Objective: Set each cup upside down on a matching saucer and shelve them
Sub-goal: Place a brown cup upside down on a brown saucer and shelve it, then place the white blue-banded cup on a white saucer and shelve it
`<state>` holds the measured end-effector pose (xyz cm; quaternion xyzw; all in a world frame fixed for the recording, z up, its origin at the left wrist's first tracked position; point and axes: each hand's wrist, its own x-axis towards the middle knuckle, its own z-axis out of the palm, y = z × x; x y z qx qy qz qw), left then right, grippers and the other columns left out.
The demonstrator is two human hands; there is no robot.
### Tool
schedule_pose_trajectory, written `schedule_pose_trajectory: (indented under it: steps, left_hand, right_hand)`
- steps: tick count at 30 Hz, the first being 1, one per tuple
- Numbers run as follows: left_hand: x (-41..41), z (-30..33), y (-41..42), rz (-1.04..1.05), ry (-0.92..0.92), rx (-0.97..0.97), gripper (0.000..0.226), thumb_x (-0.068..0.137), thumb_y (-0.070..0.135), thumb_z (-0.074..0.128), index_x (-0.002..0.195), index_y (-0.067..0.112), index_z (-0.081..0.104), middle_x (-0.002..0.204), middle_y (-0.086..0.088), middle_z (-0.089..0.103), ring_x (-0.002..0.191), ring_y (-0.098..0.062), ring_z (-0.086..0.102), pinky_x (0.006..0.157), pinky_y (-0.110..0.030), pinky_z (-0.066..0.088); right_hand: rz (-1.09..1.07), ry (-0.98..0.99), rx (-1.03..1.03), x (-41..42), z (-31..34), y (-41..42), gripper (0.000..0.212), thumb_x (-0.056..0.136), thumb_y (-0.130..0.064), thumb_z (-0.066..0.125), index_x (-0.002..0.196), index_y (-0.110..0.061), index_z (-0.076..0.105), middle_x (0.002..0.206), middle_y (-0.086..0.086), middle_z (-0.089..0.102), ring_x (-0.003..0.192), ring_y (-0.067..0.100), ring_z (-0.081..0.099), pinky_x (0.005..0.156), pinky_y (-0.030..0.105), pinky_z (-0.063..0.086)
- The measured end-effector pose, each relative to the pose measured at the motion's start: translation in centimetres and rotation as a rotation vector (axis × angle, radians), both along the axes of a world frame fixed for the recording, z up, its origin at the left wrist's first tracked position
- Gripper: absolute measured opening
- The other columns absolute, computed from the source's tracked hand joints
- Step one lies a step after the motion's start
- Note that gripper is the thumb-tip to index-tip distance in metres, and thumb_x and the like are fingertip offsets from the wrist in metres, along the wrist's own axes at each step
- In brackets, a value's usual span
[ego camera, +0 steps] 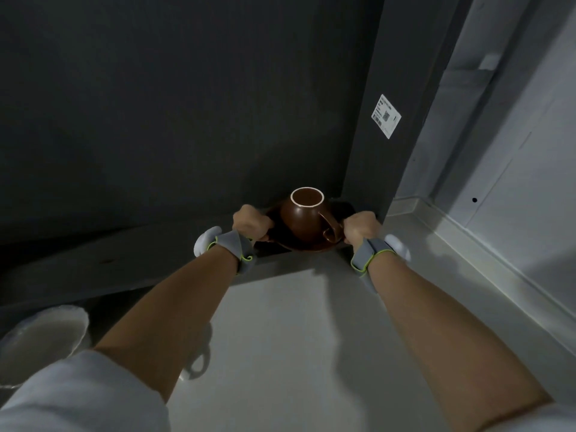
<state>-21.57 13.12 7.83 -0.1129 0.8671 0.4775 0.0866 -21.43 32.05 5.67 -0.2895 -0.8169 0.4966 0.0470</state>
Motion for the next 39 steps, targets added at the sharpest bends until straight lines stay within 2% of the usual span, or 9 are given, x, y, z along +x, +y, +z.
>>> schedule_pose_trajectory:
  steps: [3,8,11,13,19,23,28,32,39]
  left_hand:
    - [-0.5,0.0,0.2,0.007,0.015,0.004,0.022,0.085,0.004,0.057,0.100,-0.009,0.065,0.063,-0.007,0.051,0.050,-0.018,0.062,0.046,-0.019,0.051]
    - [-0.6,0.0,0.4,0.038,0.026,0.043,0.025,0.085,0.003,0.060,0.107,-0.005,0.065,0.075,-0.014,0.062,0.062,-0.029,0.066,0.058,-0.031,0.058]
    - [-0.3,0.4,0.1,0.017,0.006,0.072,0.024,0.084,0.001,0.059,0.107,-0.005,0.065,0.071,-0.010,0.058,0.045,-0.018,0.058,0.037,-0.019,0.050]
    - [0.2,0.8,-0.2,0.037,-0.006,0.089,0.008,0.081,-0.001,0.061,0.087,-0.001,0.066,0.072,-0.010,0.060,0.058,-0.022,0.060,0.049,-0.025,0.056]
    - [2.9,2.1,-2.7,0.018,-0.029,0.098,0.010,0.083,0.002,0.061,0.087,-0.005,0.066,0.079,-0.015,0.070,0.085,-0.028,0.069,0.085,-0.043,0.057]
    - [5.5,3.3,-4.9,0.014,-0.045,0.069,0.022,0.086,0.006,0.060,0.064,0.006,0.060,0.035,0.001,0.061,0.037,-0.009,0.062,0.055,-0.026,0.056]
    - [9.9,3.9,-8.2,0.045,-0.008,0.050,0.009,0.086,0.003,0.056,0.080,0.004,0.063,0.025,0.012,0.051,0.071,-0.015,0.065,0.066,-0.026,0.055]
    - [13.7,3.1,-11.9,0.084,-0.038,0.012,0.026,0.088,0.002,0.052,0.065,0.013,0.052,0.030,0.012,0.054,0.026,0.004,0.051,0.042,-0.010,0.045]
    - [19.5,1.4,-17.9,0.242,-0.102,0.066,0.021,0.087,0.007,0.057,0.066,0.006,0.057,0.038,-0.001,0.061,0.048,-0.013,0.061,0.057,-0.022,0.052]
  right_hand:
    - [-0.008,0.018,-0.015,-0.1,0.3,0.2,0.022,0.091,-0.010,0.043,0.075,-0.007,0.058,0.124,0.026,0.061,0.116,0.038,0.057,0.092,0.038,0.049]
    - [-0.001,0.029,-0.013,-0.1,0.2,0.7,0.021,0.091,-0.010,0.043,0.081,-0.001,0.059,0.121,0.025,0.063,0.113,0.037,0.060,0.092,0.040,0.051]
    - [0.036,-0.015,-0.065,-0.3,0.4,1.0,0.019,0.090,-0.007,0.049,0.088,0.007,0.062,0.104,0.021,0.065,0.096,0.034,0.066,0.046,0.017,0.056]
    - [0.060,-0.028,-0.114,0.2,1.0,0.9,0.018,0.090,-0.008,0.051,0.099,0.002,0.062,0.098,0.018,0.059,0.070,0.031,0.061,0.025,0.013,0.040]
    - [0.105,-0.072,-0.172,2.3,2.1,0.9,0.029,0.090,-0.009,0.050,0.061,-0.004,0.046,0.063,0.013,0.052,0.050,0.020,0.050,0.036,0.023,0.042]
    - [0.151,-0.104,-0.149,4.8,2.6,0.4,0.028,0.091,-0.009,0.049,0.063,-0.004,0.043,0.062,0.014,0.052,0.051,0.021,0.051,0.028,0.014,0.042]
    - [0.221,-0.157,-0.118,7.8,2.1,-1.5,0.029,0.091,-0.014,0.051,0.064,-0.007,0.045,0.065,0.012,0.056,0.053,0.019,0.052,0.028,0.014,0.042]
    - [0.340,-0.229,-0.121,10.4,1.5,-4.8,0.029,0.092,-0.016,0.051,0.066,-0.007,0.047,0.066,0.010,0.055,0.054,0.017,0.051,0.036,0.018,0.045]
    - [0.520,-0.237,-0.124,15.2,-0.3,-11.6,0.019,0.093,-0.013,0.051,0.108,-0.004,0.059,0.062,0.011,0.055,0.039,0.013,0.053,0.032,0.011,0.039]
